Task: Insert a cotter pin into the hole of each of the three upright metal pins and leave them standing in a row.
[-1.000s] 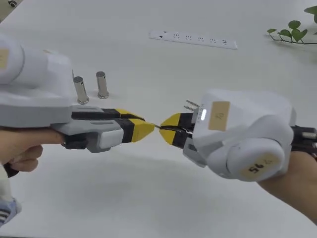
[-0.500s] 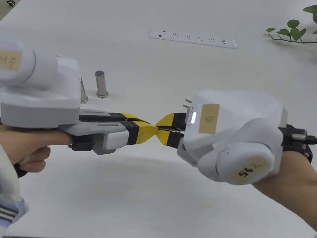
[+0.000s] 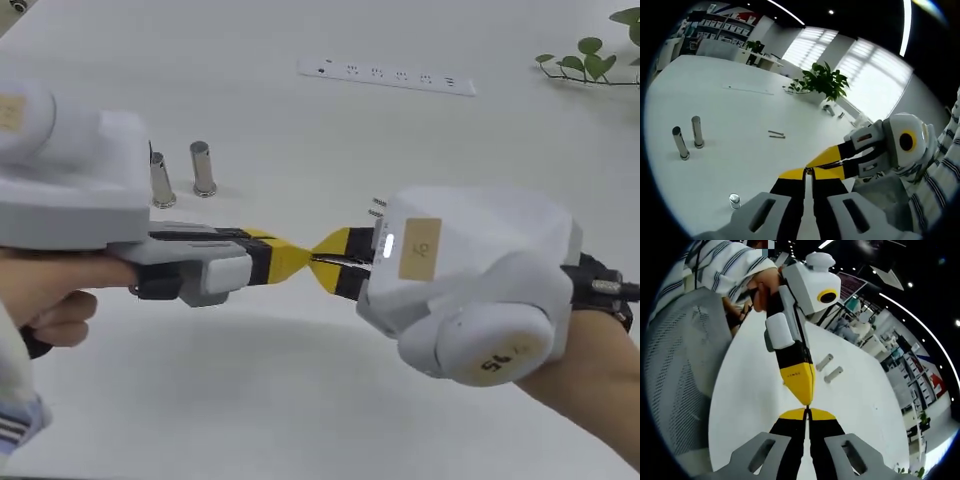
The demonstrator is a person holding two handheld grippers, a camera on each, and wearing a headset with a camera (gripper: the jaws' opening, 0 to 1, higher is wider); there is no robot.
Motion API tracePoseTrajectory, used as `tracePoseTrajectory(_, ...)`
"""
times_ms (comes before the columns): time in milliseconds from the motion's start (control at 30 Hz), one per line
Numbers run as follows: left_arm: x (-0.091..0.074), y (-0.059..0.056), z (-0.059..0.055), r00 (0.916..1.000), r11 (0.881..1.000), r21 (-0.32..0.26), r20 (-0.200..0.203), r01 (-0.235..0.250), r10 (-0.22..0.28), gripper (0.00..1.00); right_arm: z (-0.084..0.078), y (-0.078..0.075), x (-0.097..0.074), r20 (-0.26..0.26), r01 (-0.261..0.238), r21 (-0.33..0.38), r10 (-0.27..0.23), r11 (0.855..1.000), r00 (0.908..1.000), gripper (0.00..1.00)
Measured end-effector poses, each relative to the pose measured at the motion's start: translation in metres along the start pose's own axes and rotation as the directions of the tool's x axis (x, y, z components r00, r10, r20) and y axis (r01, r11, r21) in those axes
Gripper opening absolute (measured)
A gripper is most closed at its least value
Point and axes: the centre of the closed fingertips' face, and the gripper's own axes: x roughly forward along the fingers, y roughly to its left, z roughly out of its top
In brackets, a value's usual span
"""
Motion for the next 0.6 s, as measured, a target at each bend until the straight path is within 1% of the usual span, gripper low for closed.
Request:
tracePoseTrajectory(100,-0.0004,0.0009,-0.0005,1.0000,1.000,0.002,-0.003,-0.001,0.001,0.01,0.0006,0.0006,0.0001,0.004,0.001,0.002,-0.001,1.000,1.0000,0.02)
tracePoseTrajectory(433,0.0000,-0.0001,-0.0056,0.9996,1.000,0.004,-0.026,0.010,-0.009,0.01,0.0011,0.0050,0.0006,0.001,-0.002,-0.006,0.002,1.000,1.0000,0.02)
tracePoseTrajectory(600,-0.0002,-0.0008,-0.0069,0.9994,1.000,0.004,-0.032,0.013,-0.013,0.01,0.0018,0.0051,0.0008,0.001,0.004,-0.010,-0.004,1.000,1.0000,0.02)
